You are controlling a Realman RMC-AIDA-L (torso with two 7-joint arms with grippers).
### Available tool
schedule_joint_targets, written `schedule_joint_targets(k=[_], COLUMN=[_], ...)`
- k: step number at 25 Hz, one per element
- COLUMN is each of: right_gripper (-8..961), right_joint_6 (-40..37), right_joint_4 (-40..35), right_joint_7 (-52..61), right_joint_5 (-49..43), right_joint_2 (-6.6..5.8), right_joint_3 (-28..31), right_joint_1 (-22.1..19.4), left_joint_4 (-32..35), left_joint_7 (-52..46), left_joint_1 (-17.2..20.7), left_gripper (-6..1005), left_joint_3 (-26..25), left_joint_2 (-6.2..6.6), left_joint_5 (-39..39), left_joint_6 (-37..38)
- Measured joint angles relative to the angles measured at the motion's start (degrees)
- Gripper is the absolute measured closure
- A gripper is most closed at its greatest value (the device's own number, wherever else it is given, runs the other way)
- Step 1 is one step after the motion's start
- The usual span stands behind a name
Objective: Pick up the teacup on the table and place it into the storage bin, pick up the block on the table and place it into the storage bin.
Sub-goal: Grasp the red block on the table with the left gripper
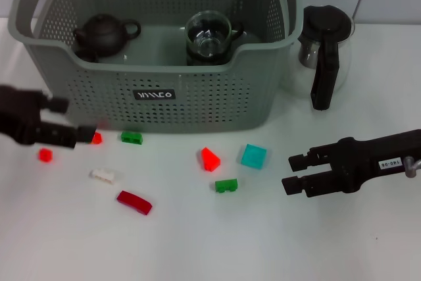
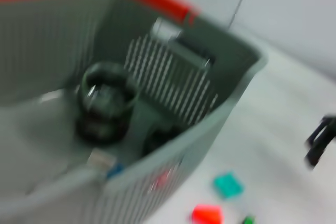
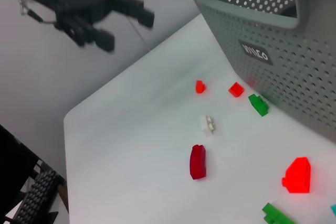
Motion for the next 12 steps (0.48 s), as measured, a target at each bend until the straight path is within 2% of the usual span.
schedule_joint_targets(k=[5,12], right_gripper=[243,242], right_joint_6=[0.44,0.49], right_joint_4=[0.06,-0.22], right_joint_7=[-0.01,-0.11], right_joint_5=[0.05,0.05], right_joint_2=[0.0,0.0], right_joint_3=[-0.02,-0.01], right_joint_1=[-0.04,0.01], left_joint_4=[0.2,0.37], left_joint_7=[-0.39,-6.03], left_joint_1=[0.46,1.54], left_gripper=[82,96], left_joint_3=[0.03,0.82], left_joint_2=[-1.4,-4.19], left_joint_5=[9.69,19.51], left_joint_6=[-3.42,-14.22])
